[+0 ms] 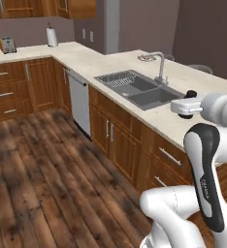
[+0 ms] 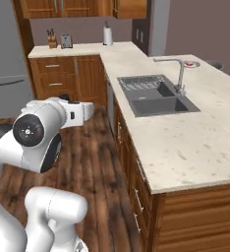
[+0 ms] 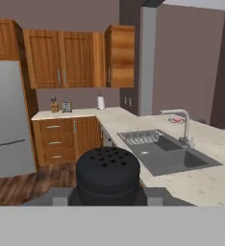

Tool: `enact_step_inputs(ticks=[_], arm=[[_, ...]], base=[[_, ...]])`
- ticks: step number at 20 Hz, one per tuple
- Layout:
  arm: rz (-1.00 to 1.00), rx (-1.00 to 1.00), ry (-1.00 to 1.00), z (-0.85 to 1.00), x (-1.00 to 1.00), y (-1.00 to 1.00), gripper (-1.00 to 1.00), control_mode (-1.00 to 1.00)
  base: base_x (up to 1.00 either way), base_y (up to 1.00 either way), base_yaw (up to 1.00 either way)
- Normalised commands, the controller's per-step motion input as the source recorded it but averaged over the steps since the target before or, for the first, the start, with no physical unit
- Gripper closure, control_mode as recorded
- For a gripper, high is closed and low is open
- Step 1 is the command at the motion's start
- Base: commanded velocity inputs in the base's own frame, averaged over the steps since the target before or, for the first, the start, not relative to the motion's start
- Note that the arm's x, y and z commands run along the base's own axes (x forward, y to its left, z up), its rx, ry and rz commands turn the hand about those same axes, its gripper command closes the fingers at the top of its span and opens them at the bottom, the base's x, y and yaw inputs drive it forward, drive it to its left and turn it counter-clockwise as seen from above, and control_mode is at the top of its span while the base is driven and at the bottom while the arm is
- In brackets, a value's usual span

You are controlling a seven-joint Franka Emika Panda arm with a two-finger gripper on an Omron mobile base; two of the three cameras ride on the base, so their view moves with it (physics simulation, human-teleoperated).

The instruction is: Retrieve the shaker from the cabinet and place it next the steak on a plate on the dining table.

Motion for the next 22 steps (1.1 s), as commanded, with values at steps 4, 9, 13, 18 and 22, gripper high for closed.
enact_step_inputs(ticks=[4,9,13,18,22], arm=[[0.00,0.00,0.00,0.00,0.00,0.00,1.00,1.00],[0.00,0.00,0.00,0.00,0.00,0.00,1.00,1.00],[0.00,0.00,0.00,0.00,0.00,0.00,1.00,1.00],[0.00,0.00,0.00,0.00,0.00,0.00,1.00,1.00],[0.00,0.00,0.00,0.00,0.00,0.00,1.00,1.00]], base=[[-1.00,-1.00,0.40],[-1.00,-1.00,0.39],[-0.87,-1.00,0.31],[-0.39,-1.00,0.21],[-0.04,-1.00,0.11]])
